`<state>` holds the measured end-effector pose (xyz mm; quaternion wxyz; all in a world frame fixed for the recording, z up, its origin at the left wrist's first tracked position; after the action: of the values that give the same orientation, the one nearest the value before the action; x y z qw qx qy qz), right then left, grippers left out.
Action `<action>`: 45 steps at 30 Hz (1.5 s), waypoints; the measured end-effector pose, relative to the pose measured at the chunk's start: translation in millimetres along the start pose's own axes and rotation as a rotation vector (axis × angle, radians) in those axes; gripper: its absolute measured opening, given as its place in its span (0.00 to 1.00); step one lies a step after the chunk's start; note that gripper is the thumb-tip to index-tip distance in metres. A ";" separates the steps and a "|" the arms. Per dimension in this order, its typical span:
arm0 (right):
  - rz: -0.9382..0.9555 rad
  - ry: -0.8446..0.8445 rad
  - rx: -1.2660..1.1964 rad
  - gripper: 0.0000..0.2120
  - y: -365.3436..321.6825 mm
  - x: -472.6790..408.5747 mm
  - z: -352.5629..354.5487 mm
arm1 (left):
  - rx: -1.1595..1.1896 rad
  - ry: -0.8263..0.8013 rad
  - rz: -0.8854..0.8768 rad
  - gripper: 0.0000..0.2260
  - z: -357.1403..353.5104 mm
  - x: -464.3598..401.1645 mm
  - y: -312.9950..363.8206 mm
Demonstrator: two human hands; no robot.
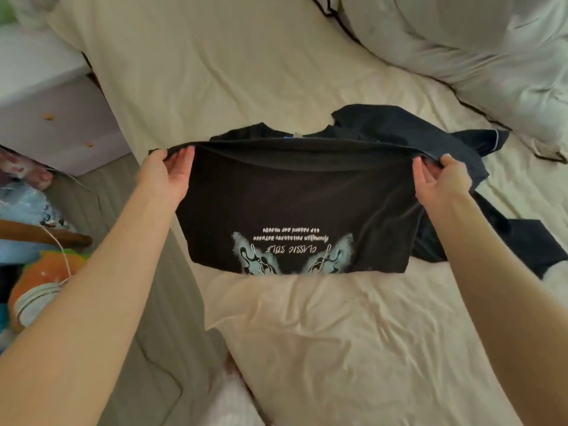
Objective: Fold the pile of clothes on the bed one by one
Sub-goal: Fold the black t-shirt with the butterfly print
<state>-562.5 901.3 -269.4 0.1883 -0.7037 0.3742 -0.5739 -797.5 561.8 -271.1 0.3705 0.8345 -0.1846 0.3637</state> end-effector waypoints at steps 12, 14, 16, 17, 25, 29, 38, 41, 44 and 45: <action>-0.180 0.000 0.469 0.19 95.4 -25.2 59.6 | -0.955 0.261 -0.108 0.17 107.1 -68.6 -31.5; -0.244 0.149 0.582 0.18 114.4 -12.6 109.0 | -0.995 0.404 0.008 0.17 154.3 -61.4 -44.3; -0.306 0.276 0.637 0.18 127.4 -3.2 145.1 | -0.879 0.448 0.226 0.19 186.8 -54.7 -66.5; -0.348 0.298 0.622 0.19 132.1 -1.8 155.0 | -0.776 0.439 0.331 0.20 195.1 -51.5 -78.3; -0.475 0.324 0.112 0.19 136.3 -23.7 143.4 | -0.326 0.349 0.445 0.13 172.3 -56.8 -102.4; -0.351 0.390 0.096 0.13 119.9 -14.2 154.6 | -0.308 0.368 0.274 0.08 168.0 -48.9 -84.0; -0.245 0.548 0.490 0.20 125.5 15.7 188.0 | -0.438 0.339 0.153 0.03 173.5 -17.7 -59.4; 0.217 0.404 1.166 0.25 117.3 26.6 175.1 | -0.558 0.320 -0.007 0.06 158.1 -4.1 -52.8; 0.516 -0.107 1.526 0.23 141.4 41.4 151.6 | -0.743 0.272 -0.200 0.08 133.2 19.7 -54.5; 0.419 -0.256 1.516 0.22 154.4 43.0 150.1 | -0.828 0.251 -0.272 0.05 121.4 28.3 -57.3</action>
<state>-465.4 744.5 -388.5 0.7612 -0.3594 -0.0184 -0.5395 -688.4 507.0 -333.7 0.7370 0.5822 -0.1567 0.3056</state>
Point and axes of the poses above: each hand's wrist, its own x-axis away from the middle knuckle, its own z-axis out of the back of the hand, y = z × x, the point moved 5 cm from there along -x, towards the middle knuckle, and after that the axes turned 1 degree about z, right-handed, at the moved point
